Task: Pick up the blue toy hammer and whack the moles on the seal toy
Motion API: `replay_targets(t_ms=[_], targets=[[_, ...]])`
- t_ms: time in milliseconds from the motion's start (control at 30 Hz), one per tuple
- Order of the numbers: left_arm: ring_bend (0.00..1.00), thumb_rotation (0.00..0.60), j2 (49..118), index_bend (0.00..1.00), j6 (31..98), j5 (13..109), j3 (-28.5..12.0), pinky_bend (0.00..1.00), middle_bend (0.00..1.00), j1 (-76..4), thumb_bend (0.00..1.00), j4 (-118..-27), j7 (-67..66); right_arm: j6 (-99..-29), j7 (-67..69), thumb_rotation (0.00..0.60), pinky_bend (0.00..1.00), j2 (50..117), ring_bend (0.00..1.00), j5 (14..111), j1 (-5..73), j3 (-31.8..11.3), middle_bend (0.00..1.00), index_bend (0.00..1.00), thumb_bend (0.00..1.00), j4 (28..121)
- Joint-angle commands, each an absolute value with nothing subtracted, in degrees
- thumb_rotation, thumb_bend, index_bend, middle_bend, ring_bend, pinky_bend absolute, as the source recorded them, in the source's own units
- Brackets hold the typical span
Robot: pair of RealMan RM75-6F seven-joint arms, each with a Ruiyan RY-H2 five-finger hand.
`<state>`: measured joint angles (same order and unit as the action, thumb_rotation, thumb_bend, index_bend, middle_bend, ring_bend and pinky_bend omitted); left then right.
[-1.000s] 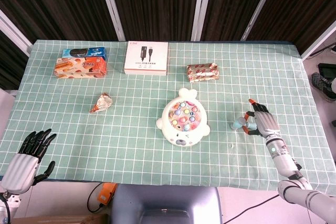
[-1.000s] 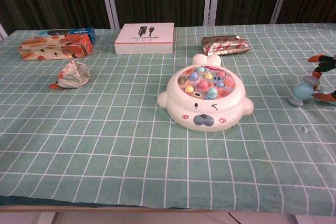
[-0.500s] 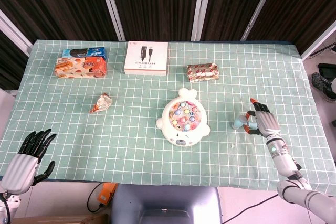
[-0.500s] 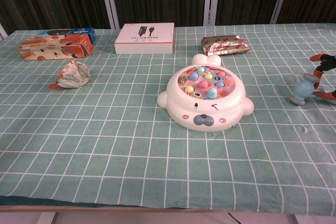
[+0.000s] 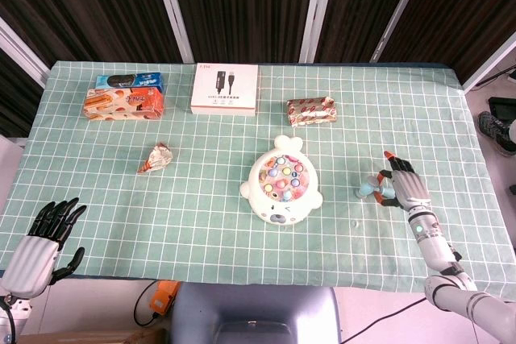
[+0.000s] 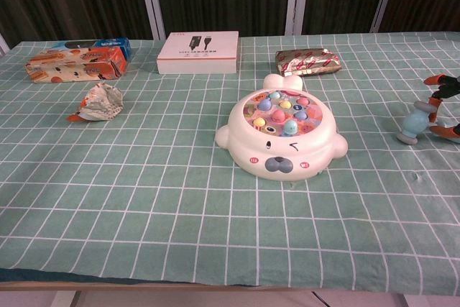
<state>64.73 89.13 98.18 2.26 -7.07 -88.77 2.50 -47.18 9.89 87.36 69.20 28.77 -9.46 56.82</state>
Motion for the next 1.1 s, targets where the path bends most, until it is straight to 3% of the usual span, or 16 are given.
replay_targets(t_ms=[33,367,533,667,1100], targets=[[0.00,0.600,64.7,0.00,89.2,98.2,2.3,0.02,0.00,-7.0,0.41,-88.8,2.5,-47.3,9.6,0.600,0.01,87.4,0.00,69.0,28.7,-9.6,0.13,0.81,0.55,56.9],[0.00,0.600,64.7,0.00,89.1,98.2,2.3,0.02,0.00,-7.1,0.41,-88.8,2.6,-47.4,8.2,0.600,0.03,87.6,0.08,68.3,28.7,-9.8,0.21,0.86,0.55,56.9],[0.00,0.600,64.7,0.00,89.0,98.2,2.3,0.02,0.00,-7.1,0.41,-88.8,2.5,-47.4,7.7,0.600,0.09,87.7,0.22,68.5,28.8,-9.6,0.34,0.86,0.55,56.7],[0.00,0.600,64.7,0.00,89.0,98.2,2.3,0.02,0.00,-7.1,0.41,-88.8,2.5,-47.6,7.4,0.600,0.14,87.7,0.29,68.6,28.8,-9.5,0.38,0.86,0.55,56.7],[0.00,0.600,64.7,0.00,89.2,98.4,2.4,0.02,0.00,-7.1,0.41,-88.7,2.7,-48.6,5.1,0.600,0.18,88.2,0.37,68.9,28.6,-9.1,0.54,0.94,0.55,56.4]])
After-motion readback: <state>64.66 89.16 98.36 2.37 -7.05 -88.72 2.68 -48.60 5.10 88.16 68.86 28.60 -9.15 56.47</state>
